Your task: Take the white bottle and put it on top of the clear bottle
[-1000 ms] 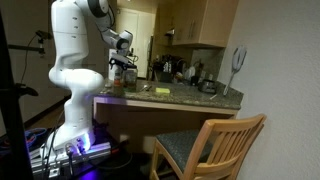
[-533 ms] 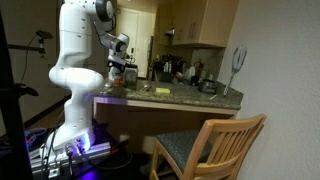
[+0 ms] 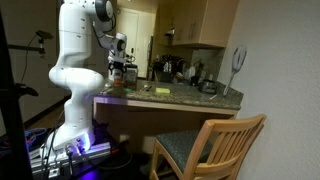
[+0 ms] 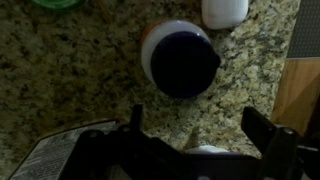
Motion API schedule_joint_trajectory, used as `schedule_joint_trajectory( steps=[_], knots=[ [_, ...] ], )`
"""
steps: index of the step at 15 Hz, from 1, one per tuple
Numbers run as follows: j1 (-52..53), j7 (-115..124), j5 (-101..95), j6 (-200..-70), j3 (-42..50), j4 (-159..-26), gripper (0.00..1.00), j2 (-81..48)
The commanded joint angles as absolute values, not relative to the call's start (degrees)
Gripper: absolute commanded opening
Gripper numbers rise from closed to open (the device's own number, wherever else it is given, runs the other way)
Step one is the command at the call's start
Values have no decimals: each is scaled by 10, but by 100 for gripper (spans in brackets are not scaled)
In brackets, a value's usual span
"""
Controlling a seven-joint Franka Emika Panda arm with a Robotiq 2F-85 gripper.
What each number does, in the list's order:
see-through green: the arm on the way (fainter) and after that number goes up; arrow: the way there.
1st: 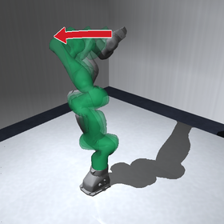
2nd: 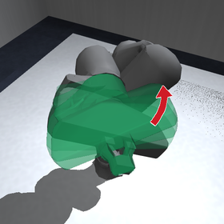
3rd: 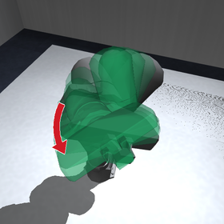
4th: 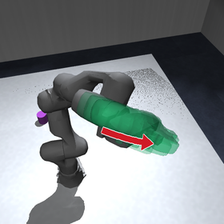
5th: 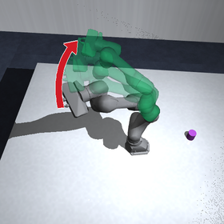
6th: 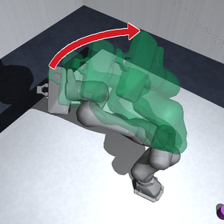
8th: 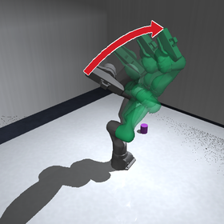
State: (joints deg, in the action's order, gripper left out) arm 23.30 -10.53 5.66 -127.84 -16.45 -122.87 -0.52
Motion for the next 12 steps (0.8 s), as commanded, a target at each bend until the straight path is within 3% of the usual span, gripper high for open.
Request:
schedule_joint_trajectory(
  steps=[1,12],
  knots=[
    [220,-95,54,-1277,-178,-1227,100,-6],
    [225,126,-27,-1136,-189,-1192,100,-10]
  ],
)
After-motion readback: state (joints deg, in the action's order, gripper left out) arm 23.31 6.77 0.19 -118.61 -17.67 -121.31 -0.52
